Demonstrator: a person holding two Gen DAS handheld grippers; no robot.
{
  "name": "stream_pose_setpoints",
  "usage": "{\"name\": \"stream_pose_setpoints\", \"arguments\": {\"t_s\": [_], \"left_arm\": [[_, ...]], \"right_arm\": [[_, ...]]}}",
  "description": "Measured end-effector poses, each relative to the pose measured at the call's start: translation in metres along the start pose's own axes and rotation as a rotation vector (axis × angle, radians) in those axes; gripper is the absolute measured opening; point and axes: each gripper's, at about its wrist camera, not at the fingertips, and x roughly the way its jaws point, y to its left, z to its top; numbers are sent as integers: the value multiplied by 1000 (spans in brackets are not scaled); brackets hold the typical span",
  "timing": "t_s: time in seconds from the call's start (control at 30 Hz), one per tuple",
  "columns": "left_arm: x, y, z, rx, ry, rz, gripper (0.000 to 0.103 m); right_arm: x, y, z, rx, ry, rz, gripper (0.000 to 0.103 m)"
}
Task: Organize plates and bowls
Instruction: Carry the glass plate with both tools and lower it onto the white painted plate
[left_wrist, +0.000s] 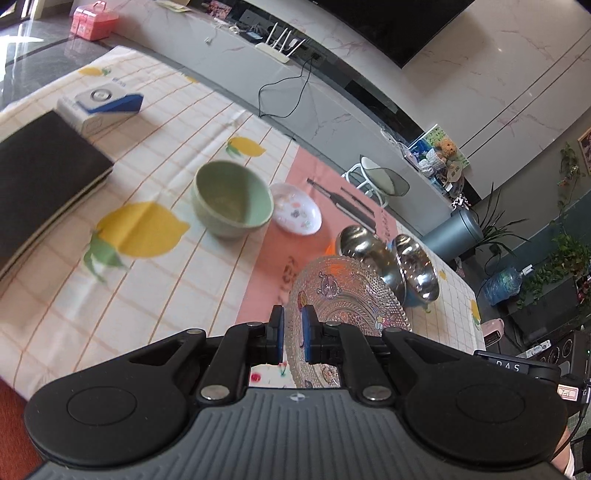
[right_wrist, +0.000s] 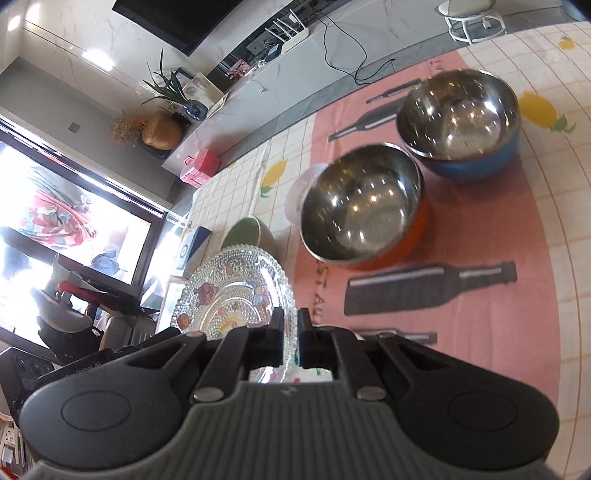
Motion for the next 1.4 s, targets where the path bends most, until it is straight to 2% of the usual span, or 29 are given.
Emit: {"name": "stream_pose_setpoints", "arguments": {"t_s": [0.2,0.4,0.7,1.13,1.4], "left_arm": [[15,36,-49,-86,76,33,10],[22,43,-71,-97,91,39,10],[25,39,-77,-58,74,47,10],[34,27,-73,18,51,97,10],[41,20,-70,60,44,111,11]], "right_arm": [[5,-29,-59,79,17,-19,3],[9,-49,-87,144,-2,-52,3],[14,-56,-95,154,-43,-87,3],[21,-50,-97,72,-95,-139,4],[19,-54,-97,82,-122,-134,4]]}}
